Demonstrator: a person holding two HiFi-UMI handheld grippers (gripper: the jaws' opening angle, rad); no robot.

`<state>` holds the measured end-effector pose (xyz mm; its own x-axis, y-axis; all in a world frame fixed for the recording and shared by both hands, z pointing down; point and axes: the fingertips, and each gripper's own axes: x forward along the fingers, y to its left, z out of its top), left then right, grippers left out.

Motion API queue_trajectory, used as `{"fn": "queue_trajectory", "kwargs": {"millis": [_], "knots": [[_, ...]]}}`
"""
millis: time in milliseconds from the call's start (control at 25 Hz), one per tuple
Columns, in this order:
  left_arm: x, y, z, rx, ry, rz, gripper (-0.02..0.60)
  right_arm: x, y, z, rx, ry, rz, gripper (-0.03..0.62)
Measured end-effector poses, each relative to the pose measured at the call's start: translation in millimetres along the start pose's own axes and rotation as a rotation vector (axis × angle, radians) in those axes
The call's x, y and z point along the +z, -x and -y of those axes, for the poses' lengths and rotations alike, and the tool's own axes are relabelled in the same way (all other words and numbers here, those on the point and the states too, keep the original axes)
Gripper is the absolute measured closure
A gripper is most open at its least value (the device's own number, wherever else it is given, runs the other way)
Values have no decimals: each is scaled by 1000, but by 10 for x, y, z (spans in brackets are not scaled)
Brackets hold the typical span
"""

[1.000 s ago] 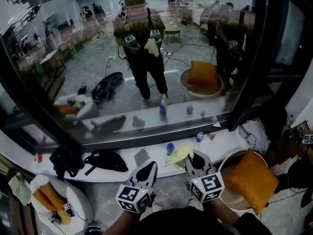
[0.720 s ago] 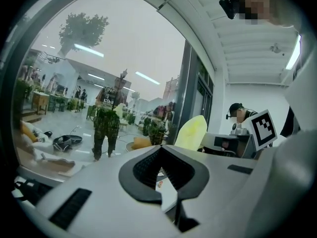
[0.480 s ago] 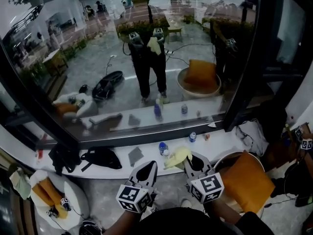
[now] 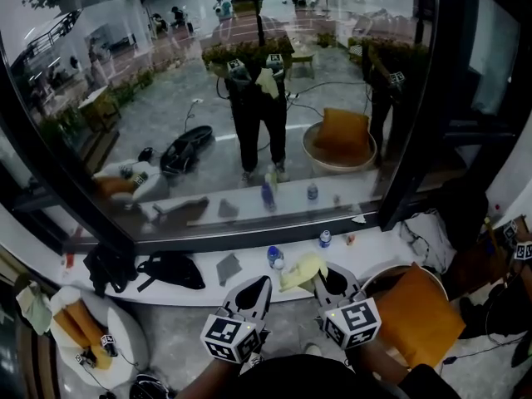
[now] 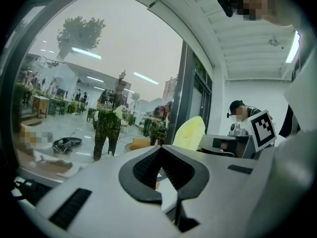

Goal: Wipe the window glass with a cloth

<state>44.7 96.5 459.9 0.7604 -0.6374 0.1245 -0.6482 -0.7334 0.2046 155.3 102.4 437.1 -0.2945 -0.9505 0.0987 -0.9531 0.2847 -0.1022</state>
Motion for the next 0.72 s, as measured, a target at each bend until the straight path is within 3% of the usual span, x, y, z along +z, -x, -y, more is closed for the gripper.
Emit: {"fn": "queue_trajectory", "kwargs": {"millis": [440, 720], "knots": [[-25, 96, 47, -13, -31, -3, 581, 9, 62, -98, 3, -1, 0, 556], [-33, 96, 38, -8, 12, -6, 581, -6, 64, -78, -5, 2, -2, 556]]}}
